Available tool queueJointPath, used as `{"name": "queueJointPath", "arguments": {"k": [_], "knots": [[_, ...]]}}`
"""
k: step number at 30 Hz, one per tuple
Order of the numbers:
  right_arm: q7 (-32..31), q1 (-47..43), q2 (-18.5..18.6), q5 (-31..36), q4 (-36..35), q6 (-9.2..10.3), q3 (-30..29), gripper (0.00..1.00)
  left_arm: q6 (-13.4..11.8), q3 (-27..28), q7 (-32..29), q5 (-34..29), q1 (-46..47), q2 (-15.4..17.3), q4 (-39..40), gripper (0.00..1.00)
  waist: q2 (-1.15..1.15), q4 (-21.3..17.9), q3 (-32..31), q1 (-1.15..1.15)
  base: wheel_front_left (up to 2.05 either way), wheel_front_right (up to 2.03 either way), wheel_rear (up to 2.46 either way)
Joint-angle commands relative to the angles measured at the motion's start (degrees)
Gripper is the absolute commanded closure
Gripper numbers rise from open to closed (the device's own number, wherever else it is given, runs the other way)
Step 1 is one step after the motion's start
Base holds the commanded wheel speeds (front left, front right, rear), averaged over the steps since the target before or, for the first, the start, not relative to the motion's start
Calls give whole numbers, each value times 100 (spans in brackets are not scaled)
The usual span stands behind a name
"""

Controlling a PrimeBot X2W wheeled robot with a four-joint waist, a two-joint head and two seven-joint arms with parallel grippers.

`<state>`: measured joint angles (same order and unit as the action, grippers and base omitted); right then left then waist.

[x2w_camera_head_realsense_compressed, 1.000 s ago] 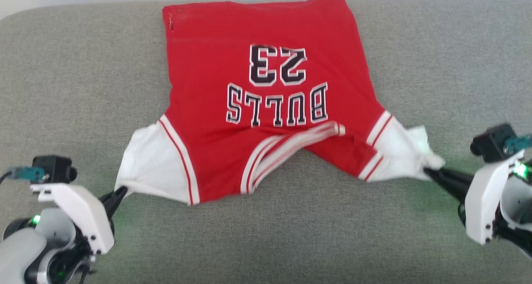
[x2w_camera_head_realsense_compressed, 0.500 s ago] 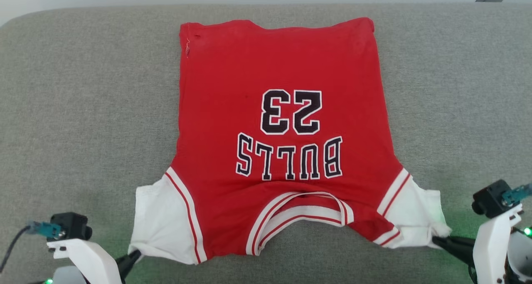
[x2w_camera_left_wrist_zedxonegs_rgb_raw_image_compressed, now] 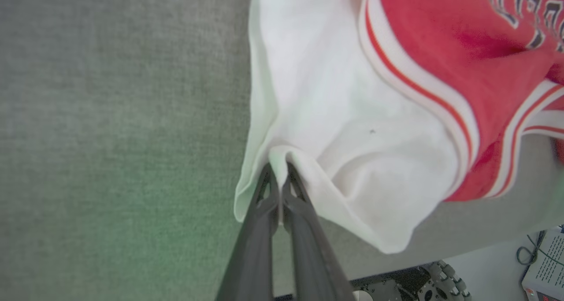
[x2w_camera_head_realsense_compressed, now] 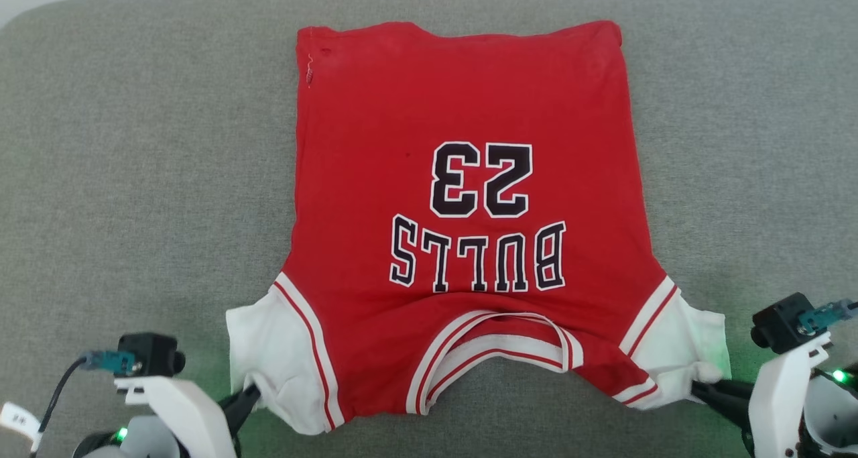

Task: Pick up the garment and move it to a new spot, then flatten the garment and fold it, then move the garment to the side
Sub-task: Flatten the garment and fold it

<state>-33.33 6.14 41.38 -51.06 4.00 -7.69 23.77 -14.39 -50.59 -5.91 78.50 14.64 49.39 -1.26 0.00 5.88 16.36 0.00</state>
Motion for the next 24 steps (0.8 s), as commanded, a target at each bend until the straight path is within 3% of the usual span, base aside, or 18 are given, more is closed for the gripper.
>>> {"name": "queueJointPath", "arguments": {"k": [1, 10, 16, 20, 24], "knots": [[-39, -4, -137, 100, 80, 38, 9, 0, 40, 16, 43, -58, 100, -44, -35, 100, 0, 14, 35, 0, 0, 0, 0], [-640, 183, -355, 666, -1034, 31, -1021, 0, 257, 119, 357, -283, 403, -263, -152, 100, 0, 60, 215, 0, 0, 0, 0], [-975, 752, -874, 1206, -1581, 22, -1755, 0, 333, 126, 444, -376, 572, -386, -198, 100, 0, 183, 357, 0, 0, 0, 0], [-920, 1538, -1258, 1647, -1386, 22, -1923, 0, 439, 91, 418, -487, 780, -535, -261, 100, 0, 341, 477, 0, 0, 0, 0], [-706, 2427, -1500, 1959, -680, 22, -1903, 0, 553, 23, 377, -630, 1030, -729, -353, 100, 0, 549, 598, 0, 0, 0, 0]]}}
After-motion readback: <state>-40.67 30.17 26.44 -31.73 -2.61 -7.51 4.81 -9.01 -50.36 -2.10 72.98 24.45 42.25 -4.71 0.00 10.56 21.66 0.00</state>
